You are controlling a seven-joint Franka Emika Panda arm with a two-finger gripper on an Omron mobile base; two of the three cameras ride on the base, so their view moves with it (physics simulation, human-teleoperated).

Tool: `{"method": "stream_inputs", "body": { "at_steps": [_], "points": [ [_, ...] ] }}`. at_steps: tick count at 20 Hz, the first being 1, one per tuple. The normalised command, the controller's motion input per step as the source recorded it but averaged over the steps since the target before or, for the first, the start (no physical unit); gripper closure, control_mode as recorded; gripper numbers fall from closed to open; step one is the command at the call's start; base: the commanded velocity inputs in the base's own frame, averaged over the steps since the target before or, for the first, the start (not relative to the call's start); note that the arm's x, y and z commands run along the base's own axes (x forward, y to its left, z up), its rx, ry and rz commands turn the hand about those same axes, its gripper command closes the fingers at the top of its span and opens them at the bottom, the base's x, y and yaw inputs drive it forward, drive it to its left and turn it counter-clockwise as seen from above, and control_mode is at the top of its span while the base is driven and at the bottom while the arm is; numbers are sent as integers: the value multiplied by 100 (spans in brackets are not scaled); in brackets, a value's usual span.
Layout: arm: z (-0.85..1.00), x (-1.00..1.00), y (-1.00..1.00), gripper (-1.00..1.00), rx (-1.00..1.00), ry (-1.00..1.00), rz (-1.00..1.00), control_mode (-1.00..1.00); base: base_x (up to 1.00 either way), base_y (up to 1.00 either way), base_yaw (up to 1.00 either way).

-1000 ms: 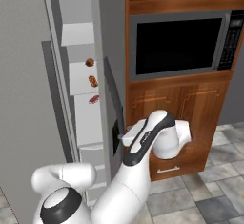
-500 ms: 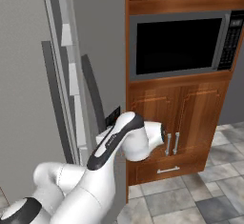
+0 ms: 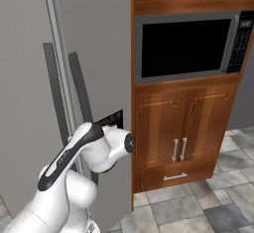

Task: Store the hot dog in the freezer for long-term storage. Close the freezer door after placing the cooked food.

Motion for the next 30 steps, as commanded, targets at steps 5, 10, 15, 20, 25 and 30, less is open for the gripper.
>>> {"method": "stream_inputs", "body": {
  "at_steps": [5, 10, 15, 20, 25, 30],
  "points": [
    [15, 4, 41, -100, 0, 2, -21, -100, 0, 0, 0],
    [20, 8, 22, -100, 0, 6, -18, -100, 0, 0, 0],
    [22, 18, 19, -100, 0, 10, -17, -100, 0, 0, 0],
    [6, 45, 16, -100, 0, 20, -16, -100, 0, 0, 0],
    [0, 54, 34, -100, 0, 21, -15, -100, 0, 0, 0],
    [1, 39, 34, -100, 0, 13, -13, -100, 0, 0, 0]
  ]
}}
